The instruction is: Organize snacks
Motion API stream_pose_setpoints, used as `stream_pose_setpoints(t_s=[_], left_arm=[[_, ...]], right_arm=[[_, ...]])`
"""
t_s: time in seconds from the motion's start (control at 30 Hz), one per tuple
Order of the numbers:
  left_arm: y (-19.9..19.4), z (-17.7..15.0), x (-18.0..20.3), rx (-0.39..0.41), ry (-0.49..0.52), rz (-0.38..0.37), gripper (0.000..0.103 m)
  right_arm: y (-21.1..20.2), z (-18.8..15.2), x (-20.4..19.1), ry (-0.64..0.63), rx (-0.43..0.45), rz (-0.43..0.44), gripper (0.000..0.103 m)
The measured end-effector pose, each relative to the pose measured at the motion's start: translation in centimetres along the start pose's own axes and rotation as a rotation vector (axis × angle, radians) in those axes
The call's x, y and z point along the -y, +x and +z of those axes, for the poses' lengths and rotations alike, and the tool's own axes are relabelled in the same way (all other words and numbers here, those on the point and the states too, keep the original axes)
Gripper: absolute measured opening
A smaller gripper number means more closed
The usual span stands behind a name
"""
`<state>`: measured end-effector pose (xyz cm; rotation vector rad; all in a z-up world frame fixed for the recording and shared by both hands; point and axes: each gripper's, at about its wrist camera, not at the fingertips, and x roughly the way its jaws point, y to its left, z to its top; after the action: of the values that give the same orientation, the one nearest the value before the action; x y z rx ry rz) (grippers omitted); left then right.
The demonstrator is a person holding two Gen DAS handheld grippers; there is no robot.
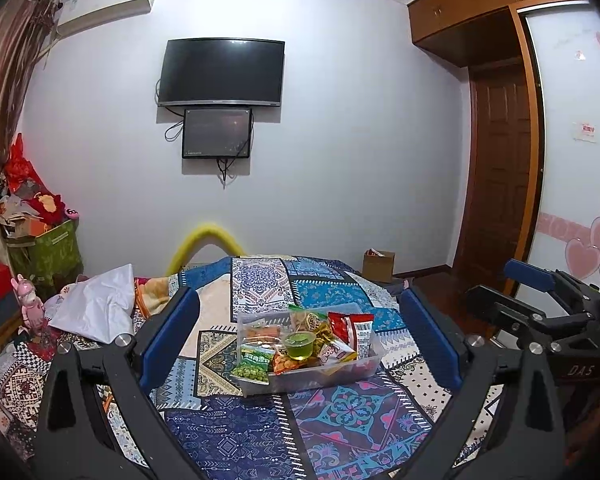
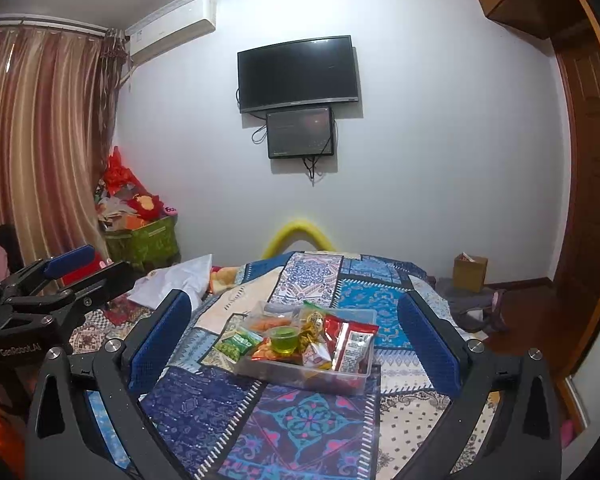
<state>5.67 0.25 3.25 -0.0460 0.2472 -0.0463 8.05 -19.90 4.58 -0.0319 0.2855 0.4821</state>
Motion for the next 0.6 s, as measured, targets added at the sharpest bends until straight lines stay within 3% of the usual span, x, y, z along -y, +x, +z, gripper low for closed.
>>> stream_pose_setpoints(t_s=[0.6], left_arm=[[0.33, -0.23, 0.19, -0.017, 0.002, -0.007, 0.101]], right_arm=[[-0.07, -0.2, 0.25, -0.003, 0.002, -0.014, 0.103]])
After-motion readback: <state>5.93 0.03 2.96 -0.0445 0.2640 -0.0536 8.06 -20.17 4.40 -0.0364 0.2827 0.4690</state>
